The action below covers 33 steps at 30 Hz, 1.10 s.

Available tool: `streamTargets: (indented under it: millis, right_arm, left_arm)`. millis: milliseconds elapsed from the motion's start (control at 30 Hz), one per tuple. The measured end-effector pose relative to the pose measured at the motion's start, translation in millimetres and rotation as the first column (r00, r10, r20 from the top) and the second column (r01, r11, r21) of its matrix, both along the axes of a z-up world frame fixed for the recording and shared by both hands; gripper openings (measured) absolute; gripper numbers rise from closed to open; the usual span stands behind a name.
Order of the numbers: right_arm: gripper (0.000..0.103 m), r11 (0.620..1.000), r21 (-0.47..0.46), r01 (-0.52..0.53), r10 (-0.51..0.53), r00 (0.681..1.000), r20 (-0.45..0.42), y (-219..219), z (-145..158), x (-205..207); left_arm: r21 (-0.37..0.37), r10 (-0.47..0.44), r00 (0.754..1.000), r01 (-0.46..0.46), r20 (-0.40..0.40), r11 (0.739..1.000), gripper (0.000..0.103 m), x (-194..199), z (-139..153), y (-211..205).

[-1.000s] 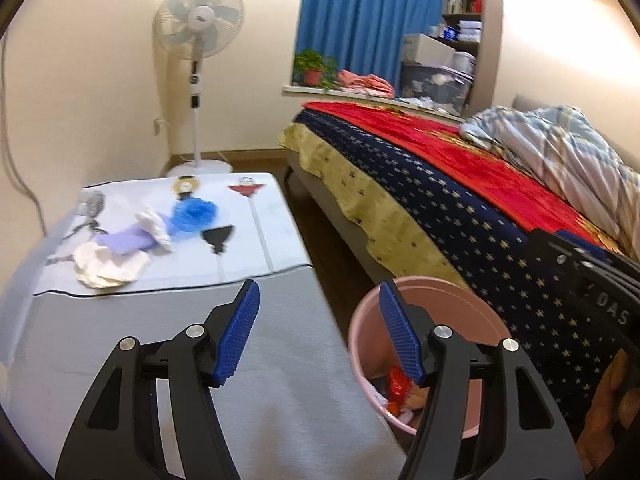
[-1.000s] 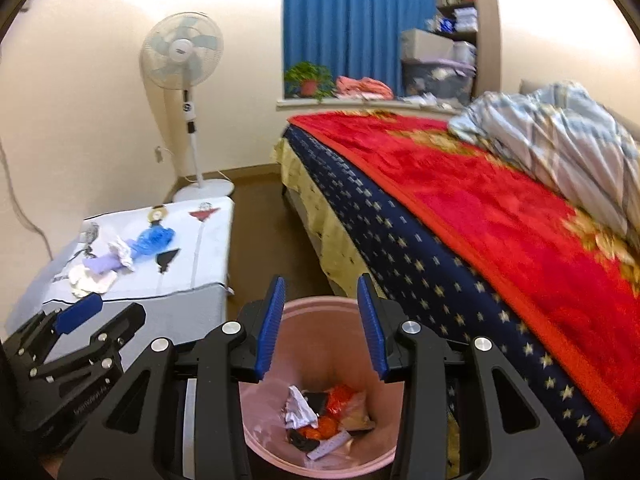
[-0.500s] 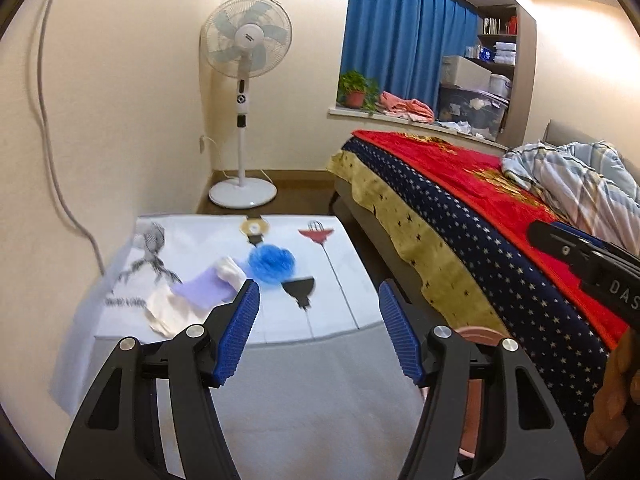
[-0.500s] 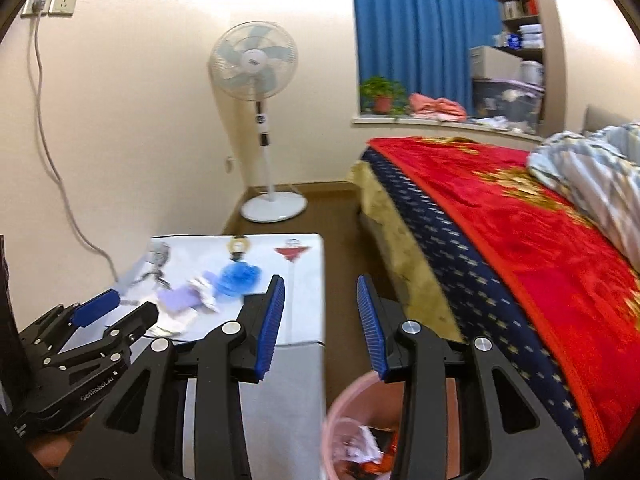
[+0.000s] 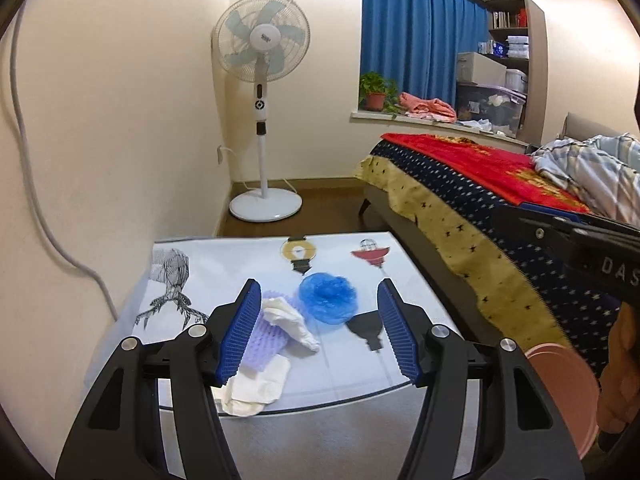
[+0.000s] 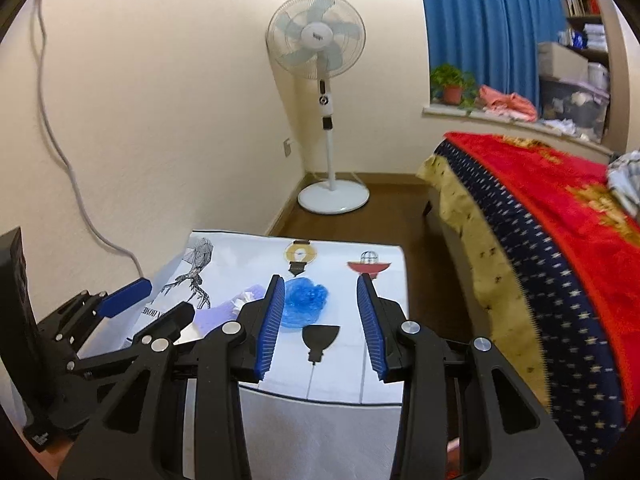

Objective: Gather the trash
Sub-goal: 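Move both open tools back over the remaining trash on the table, then grasp the blue plastic bag with the right tool while the left tool grasps white tissue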

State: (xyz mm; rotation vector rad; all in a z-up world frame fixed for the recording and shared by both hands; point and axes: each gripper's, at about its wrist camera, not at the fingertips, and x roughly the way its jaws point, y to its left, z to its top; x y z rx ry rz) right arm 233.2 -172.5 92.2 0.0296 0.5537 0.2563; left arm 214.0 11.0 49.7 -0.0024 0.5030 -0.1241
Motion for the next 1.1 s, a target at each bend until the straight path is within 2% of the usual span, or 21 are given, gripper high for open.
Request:
streamTargets:
  millis: [100,167,433,733,800,833,1100]
  right_arm:
    - [0.038,0.999,0.033,-0.005,0.006,0.999,-0.036,1.7,-21.4,21.7]
    - [0.038,0.998,0.057,-0.009,0.012,0.998,-0.064,2.9,-36.9,35.6]
    - [0.038,0.997,0.072,-0.006,0.017,0.989,-0.148,13.7,-94.3,80.4]
    - [0.038,0.986,0.164,0.01,0.026,0.976,-0.217,18.5,-136.9,125.5]
    - [0.038,0.983,0.184,0.021,0.025,0.97,-0.244,19.8,-147.7,135.1]
    - [0.038,0.981,0.191,0.022,0.026,0.968,-0.25,20.2,-150.5,137.4]
    - [0.038,0.978,0.207,-0.007,0.074,0.946,-0.317,36.9,-176.1,159.0]
  left_arm:
    - [-0.054,0.014,0.999,-0.016,-0.034,0.998,0.058,14.3,-17.7,16.0]
    - [-0.04,0.04,0.998,-0.042,-0.051,0.998,0.057,23.2,-30.4,26.3]
    - [-0.082,0.144,0.982,-0.155,-0.121,0.984,0.057,51.4,-64.9,68.1]
    - [-0.111,0.118,0.982,-0.135,-0.151,0.985,0.057,78.4,-87.7,59.9]
    - [-0.118,0.12,0.98,-0.139,-0.156,0.983,0.052,84.1,-91.6,58.5]
    - [-0.12,0.12,0.98,-0.14,-0.161,0.983,0.048,86.7,-93.6,58.7]
    - [-0.171,0.117,0.98,-0.144,-0.159,0.975,0.048,99.5,-100.0,55.9]
